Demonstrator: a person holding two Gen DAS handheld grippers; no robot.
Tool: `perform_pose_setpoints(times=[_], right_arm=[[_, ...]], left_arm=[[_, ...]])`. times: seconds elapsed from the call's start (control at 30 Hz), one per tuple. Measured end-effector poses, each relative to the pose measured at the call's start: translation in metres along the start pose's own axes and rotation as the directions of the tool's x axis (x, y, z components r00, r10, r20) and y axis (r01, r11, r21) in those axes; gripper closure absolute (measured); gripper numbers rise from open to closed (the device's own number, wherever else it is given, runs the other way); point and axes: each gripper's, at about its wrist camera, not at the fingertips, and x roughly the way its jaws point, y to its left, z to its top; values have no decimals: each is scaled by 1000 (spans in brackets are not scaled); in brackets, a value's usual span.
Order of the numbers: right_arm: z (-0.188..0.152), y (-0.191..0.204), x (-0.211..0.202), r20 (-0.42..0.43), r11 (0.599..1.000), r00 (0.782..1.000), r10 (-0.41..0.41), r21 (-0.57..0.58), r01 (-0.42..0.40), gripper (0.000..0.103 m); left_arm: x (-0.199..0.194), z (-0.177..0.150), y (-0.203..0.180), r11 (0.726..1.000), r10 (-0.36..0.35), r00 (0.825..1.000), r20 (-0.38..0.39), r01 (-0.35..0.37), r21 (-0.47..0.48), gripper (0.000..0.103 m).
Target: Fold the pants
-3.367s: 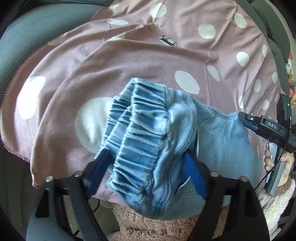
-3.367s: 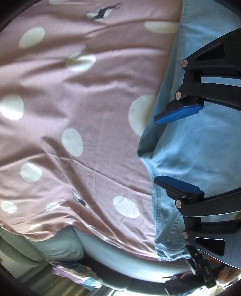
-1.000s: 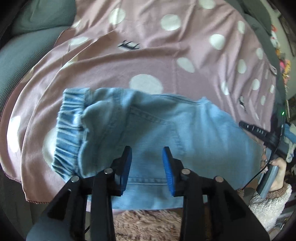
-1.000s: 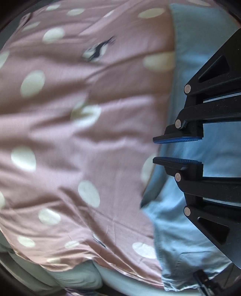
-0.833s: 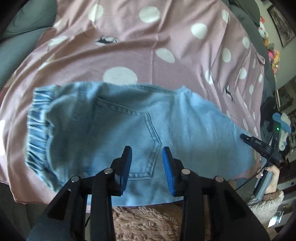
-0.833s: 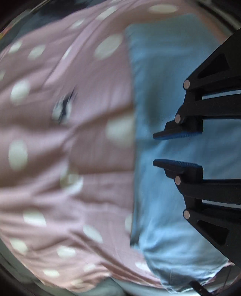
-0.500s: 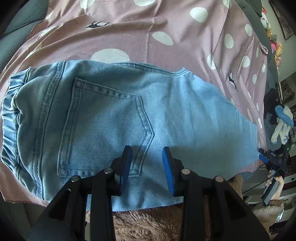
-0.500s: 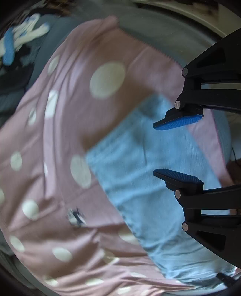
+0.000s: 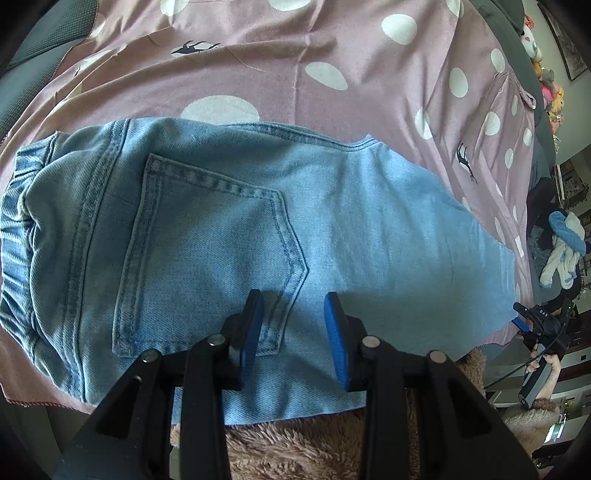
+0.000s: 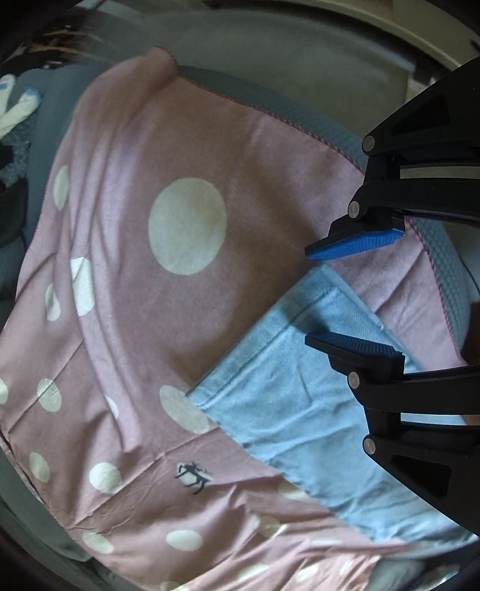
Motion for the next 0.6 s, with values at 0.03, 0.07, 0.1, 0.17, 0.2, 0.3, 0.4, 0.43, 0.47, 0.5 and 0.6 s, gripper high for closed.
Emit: perform_pose_setpoints(times=[0.03, 0.07, 0.1, 0.17, 0.2, 0.3, 0.4, 0.43, 0.47, 0.5, 0.6], right_arm=[[0, 1, -1, 3, 1000, 1000, -10, 0, 10, 66], [0, 2, -4, 7, 1000, 1000, -15, -3, 15, 67], [1, 3, -7, 17, 1000, 1000, -8, -5, 8, 67], [3, 6, -14, 30, 1000, 1000, -3, -11, 3, 67], [4, 6, -16, 37, 1000, 999, -6, -10, 7, 67], [4, 4, -21, 47, 1000, 999, -3, -1, 3, 67], [4, 4, -24, 53, 1000, 999, 9, -8, -8, 67], [4, 5, -23, 51, 1000, 999, 4, -13, -4, 67], [4, 5, -20, 42, 1000, 999, -1, -11, 2, 67], [4, 5, -16, 29, 1000, 1000, -3, -8, 3, 67], [1, 5, -8, 13, 1000, 999, -30, -2, 30, 67]], left_arm=[[0, 0, 0, 1000, 1, 1000, 0, -1, -1, 69], [0, 1, 0, 1000, 1, 1000, 0, -1, -1, 69], [0, 1, 0, 1000, 2, 1000, 1, -2, -2, 69], [0, 1, 0, 1000, 2, 1000, 2, -2, 0, 69], [0, 1, 0, 1000, 1, 1000, 3, -1, 0, 69], [0, 0, 0, 1000, 1, 1000, 2, -1, -1, 69], [0, 1, -1, 1000, 3, 1000, 2, -3, 2, 69], [0, 1, -1, 1000, 5, 1000, 2, -5, 3, 69], [0, 1, -1, 1000, 5, 1000, 2, -5, 2, 69], [0, 1, 0, 1000, 5, 1000, 2, -5, 2, 69], [0, 1, 0, 1000, 1, 1000, 3, -1, -1, 69]])
